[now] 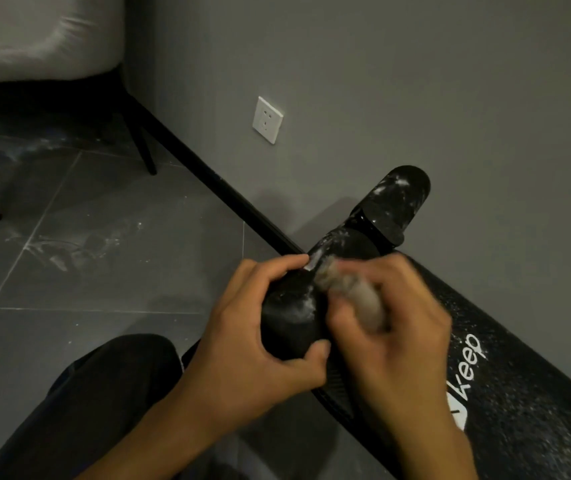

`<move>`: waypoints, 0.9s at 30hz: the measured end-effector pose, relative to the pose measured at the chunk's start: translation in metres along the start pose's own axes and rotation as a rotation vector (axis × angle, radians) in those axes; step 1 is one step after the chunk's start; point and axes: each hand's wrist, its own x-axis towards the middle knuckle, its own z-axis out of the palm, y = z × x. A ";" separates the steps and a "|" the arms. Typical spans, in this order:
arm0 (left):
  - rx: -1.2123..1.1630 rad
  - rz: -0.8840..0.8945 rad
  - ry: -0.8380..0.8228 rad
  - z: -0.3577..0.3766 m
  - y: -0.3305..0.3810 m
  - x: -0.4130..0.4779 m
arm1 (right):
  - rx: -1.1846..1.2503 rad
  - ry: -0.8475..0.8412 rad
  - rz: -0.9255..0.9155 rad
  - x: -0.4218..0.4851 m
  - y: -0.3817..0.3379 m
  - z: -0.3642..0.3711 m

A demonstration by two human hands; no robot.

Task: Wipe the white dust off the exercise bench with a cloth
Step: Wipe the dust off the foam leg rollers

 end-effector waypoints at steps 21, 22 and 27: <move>-0.057 0.019 -0.043 -0.004 -0.005 0.002 | 0.111 -0.162 -0.123 -0.024 -0.022 -0.005; -0.056 0.022 -0.041 -0.004 -0.005 0.001 | 0.095 -0.168 -0.127 -0.021 -0.022 -0.006; 0.010 0.017 -0.020 -0.001 0.000 -0.003 | -0.114 0.002 0.122 0.014 0.003 -0.010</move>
